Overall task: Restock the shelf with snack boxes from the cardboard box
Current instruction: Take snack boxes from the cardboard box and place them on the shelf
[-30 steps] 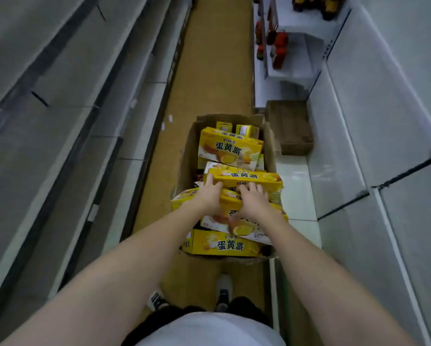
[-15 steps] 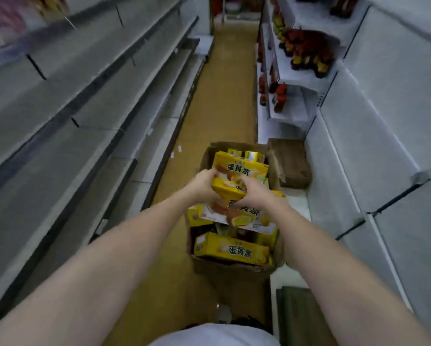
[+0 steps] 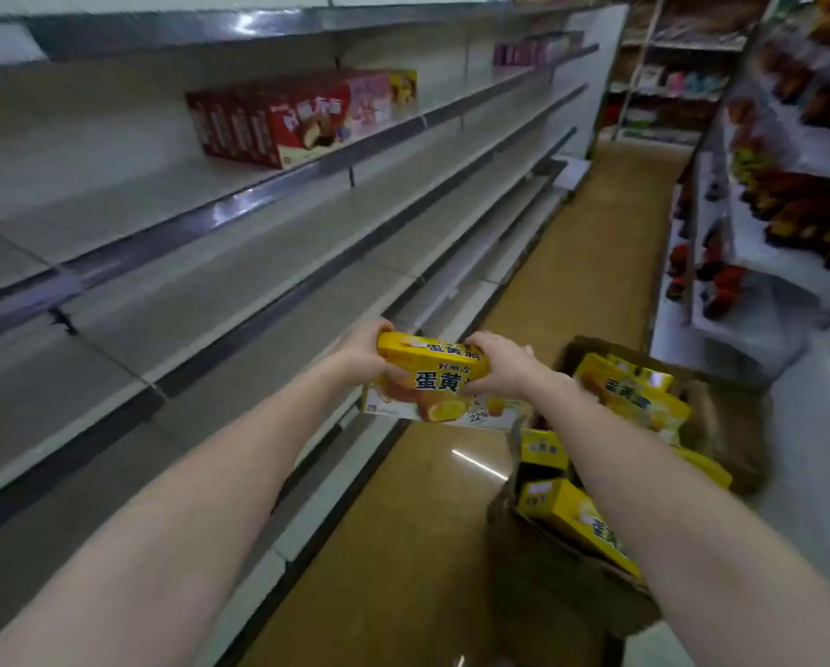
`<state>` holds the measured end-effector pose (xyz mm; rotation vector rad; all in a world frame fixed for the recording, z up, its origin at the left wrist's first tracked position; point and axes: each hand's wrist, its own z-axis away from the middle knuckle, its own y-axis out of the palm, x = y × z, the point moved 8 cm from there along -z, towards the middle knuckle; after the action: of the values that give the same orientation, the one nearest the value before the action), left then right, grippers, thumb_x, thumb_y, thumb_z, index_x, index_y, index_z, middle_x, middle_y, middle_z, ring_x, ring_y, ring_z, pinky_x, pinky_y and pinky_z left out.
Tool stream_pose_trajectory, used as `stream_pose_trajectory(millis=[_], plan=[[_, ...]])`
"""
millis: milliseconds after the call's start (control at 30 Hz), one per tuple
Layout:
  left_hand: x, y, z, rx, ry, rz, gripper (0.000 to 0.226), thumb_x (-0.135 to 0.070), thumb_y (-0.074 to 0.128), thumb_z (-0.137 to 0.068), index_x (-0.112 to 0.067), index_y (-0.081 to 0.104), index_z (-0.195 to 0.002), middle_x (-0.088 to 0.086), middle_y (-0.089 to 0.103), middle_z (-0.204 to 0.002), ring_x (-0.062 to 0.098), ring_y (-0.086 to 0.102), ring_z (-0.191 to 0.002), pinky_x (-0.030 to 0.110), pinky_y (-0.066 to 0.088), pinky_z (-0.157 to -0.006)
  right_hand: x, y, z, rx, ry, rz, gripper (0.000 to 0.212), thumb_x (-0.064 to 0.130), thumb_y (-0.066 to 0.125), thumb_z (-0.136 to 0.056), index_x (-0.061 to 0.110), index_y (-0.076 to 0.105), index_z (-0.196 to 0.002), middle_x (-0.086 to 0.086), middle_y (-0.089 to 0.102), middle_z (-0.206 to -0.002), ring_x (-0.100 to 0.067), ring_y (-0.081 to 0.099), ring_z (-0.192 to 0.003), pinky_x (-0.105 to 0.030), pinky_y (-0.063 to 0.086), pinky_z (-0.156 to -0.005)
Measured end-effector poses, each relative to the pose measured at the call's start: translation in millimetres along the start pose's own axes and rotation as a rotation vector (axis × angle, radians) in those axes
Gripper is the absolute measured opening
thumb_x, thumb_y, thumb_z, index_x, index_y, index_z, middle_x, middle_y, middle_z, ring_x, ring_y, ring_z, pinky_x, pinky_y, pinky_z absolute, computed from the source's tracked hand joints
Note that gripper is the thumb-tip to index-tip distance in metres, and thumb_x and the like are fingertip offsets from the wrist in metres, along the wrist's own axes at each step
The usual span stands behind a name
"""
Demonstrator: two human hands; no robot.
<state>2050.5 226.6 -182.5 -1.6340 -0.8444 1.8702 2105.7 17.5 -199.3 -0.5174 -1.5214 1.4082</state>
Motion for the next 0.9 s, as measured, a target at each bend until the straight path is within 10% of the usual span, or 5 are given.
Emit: stream_pose_trajectory(millis=[367, 767, 900], plan=[[82.1, -178.6, 90.7, -0.429, -0.04, 0.041, 0.073, -0.021, 0.083, -0.076, -0.014, 0.051, -0.141, 0.011, 0.046, -0.127, 0.023, 0.046, -0.121, 0.022, 0.033, -0.1, 215.3, -26.3, -56.4, -0.169, -0.4, 0.237, 0.075, 0.049, 0.065, -0.089, 0.033, 0.028, -0.153, 0.001, 0.04, -0.154, -0.027, 0.042, -0.135, -0.054, 0.03, -0.108], [91.9, -322.8, 102.4, -0.773, -0.018, 0.025, 0.072, -0.008, 0.083, -0.073, -0.013, 0.053, -0.139, 0.009, 0.045, -0.125, 0.034, 0.057, -0.112, 0.049, 0.058, -0.078, 351.9, -93.3, -121.0, -0.424, -0.635, 0.248, 0.074, 0.048, 0.058, -0.094, 0.025, 0.023, -0.155, 0.001, 0.025, -0.161, -0.025, 0.023, -0.146, -0.058, 0.02, -0.112], [104.1, -357.8, 91.1, -0.932, -0.07, 0.076, 0.076, -0.019, 0.087, -0.068, -0.021, 0.056, -0.137, 0.01, 0.049, -0.133, 0.029, 0.051, -0.122, 0.045, 0.048, -0.102, 384.9, -118.4, -154.8, -0.486, -0.715, 0.22, 0.076, 0.046, 0.06, -0.094, 0.024, 0.022, -0.156, 0.001, 0.023, -0.163, -0.024, 0.017, -0.149, -0.057, 0.016, -0.114]])
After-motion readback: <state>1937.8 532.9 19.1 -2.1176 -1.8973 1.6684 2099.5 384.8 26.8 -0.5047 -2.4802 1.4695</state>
